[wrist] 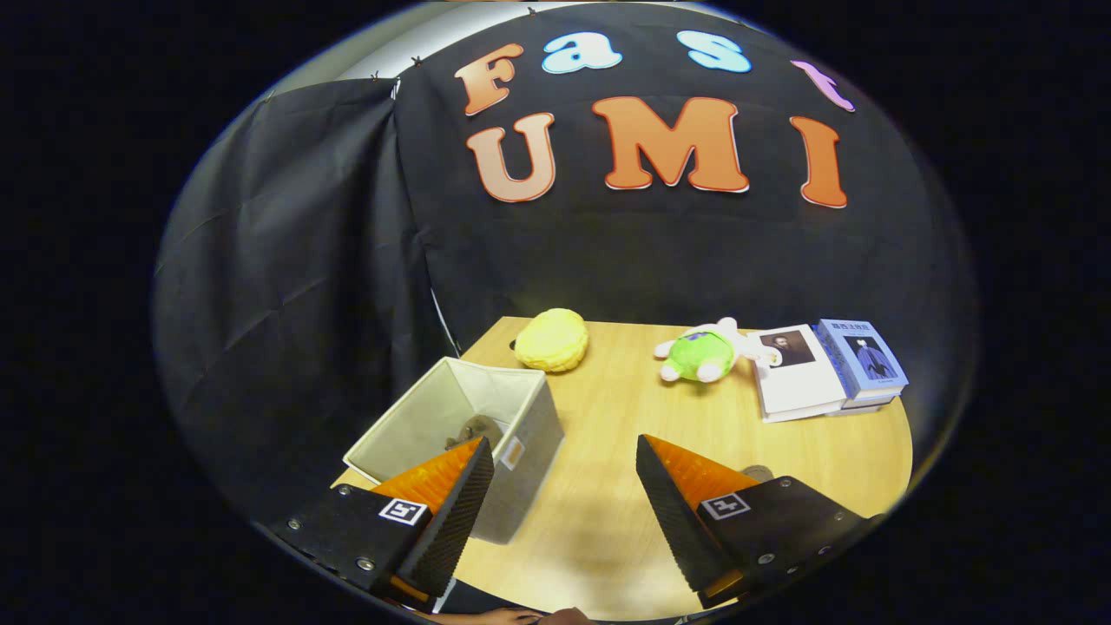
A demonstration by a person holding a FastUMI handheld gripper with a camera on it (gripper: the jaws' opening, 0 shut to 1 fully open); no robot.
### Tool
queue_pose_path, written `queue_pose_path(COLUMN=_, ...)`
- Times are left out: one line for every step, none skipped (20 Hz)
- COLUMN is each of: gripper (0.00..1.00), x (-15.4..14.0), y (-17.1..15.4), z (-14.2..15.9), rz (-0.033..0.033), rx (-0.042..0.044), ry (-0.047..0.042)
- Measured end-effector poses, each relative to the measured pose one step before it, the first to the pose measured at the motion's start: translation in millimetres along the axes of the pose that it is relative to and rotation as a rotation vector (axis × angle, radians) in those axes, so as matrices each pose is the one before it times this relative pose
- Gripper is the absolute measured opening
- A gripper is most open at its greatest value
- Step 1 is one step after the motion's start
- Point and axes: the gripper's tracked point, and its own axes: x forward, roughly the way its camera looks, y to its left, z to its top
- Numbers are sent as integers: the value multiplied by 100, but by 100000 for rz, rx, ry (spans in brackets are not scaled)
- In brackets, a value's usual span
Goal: Open the storage box then place both shoes into the box .Put the left shoe in first, then the right shoe, with the right side of both shoes facing outward in a uniform manner.
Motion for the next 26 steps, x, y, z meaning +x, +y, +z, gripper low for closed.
queue_pose_path(gripper=99, x=-563, y=-1343, z=-1091, rz=-2224, rx=-320, ry=462)
queue_pose_path(gripper=99, x=-283, y=-1568, z=-909, rz=-2827, rx=-407, ry=682)
queue_pose_path(gripper=99, x=79, y=-1896, z=-1155, rz=-3227, rx=87, ry=1273)
queue_pose_path(gripper=99, x=64, y=-1490, z=-1042, rz=-2161, rx=561, ry=1495)
queue_pose_path(gripper=99, x=401, y=-1363, z=-1118, rz=-1563, rx=888, ry=1709)
queue_pose_path(gripper=99, x=313, y=-1234, z=-1064, rz=-1531, rx=529, ry=1485)
queue_pose_path(gripper=99, x=176, y=-1263, z=-1145, rz=-1691, rx=101, ry=1627)
queue_pose_path(gripper=98, x=318, y=-1346, z=-908, rz=-2251, rx=147, ry=891)
queue_pose_path(gripper=99, x=436, y=-1340, z=-1051, rz=-2428, rx=-69, ry=1610)
queue_pose_path(gripper=98, x=86, y=-1080, z=-1133, rz=-2111, rx=316, ry=1712)
queue_pose_path(gripper=98, x=433, y=-812, z=-916, rz=-895, rx=416, ry=1616)
queue_pose_path(gripper=98, x=352, y=-805, z=-900, rz=-1376, rx=186, ry=1391)
queue_pose_path(gripper=98, x=529, y=-722, z=-860, rz=-847, rx=-64, ry=1209)
queue_pose_path(gripper=98, x=437, y=-656, z=-1046, rz=-912, rx=43, ry=2021)
queue_pose_path(gripper=98, x=421, y=-389, z=-1001, rz=139, rx=291, ry=1638)
queue_pose_path(gripper=98, x=377, y=-318, z=-963, rz=86, rx=454, ry=1953)
queue_pose_path(gripper=97, x=419, y=-299, z=-916, rz=-194, rx=-253, ry=1538)
queue_pose_path(gripper=97, x=511, y=-457, z=-662, rz=-584, rx=32, ry=1017)
queue_pose_path(gripper=95, x=489, y=-370, z=-639, rz=-610, rx=-95, ry=965)
queue_pose_path(gripper=95, x=553, y=-283, z=-355, rz=-721, rx=287, ry=344)
queue_pose_path(gripper=94, x=710, y=-472, z=-91, rz=-1240, rx=245, ry=110)
queue_pose_path(gripper=92, x=637, y=-735, z=45, rz=-2984, rx=742, ry=-589)
queue_pose_path(gripper=87, x=657, y=-644, z=-162, rz=-2199, rx=120, ry=72)
queue_pose_path(gripper=83, x=557, y=-265, z=48, rz=-1230, rx=267, ry=-803)
queue_pose_path(gripper=78, x=567, y=-22, z=226, rz=-210, rx=19, ry=-1262)
queue_pose_path(gripper=74, x=475, y=-131, z=-213, rz=-962, rx=389, ry=378)
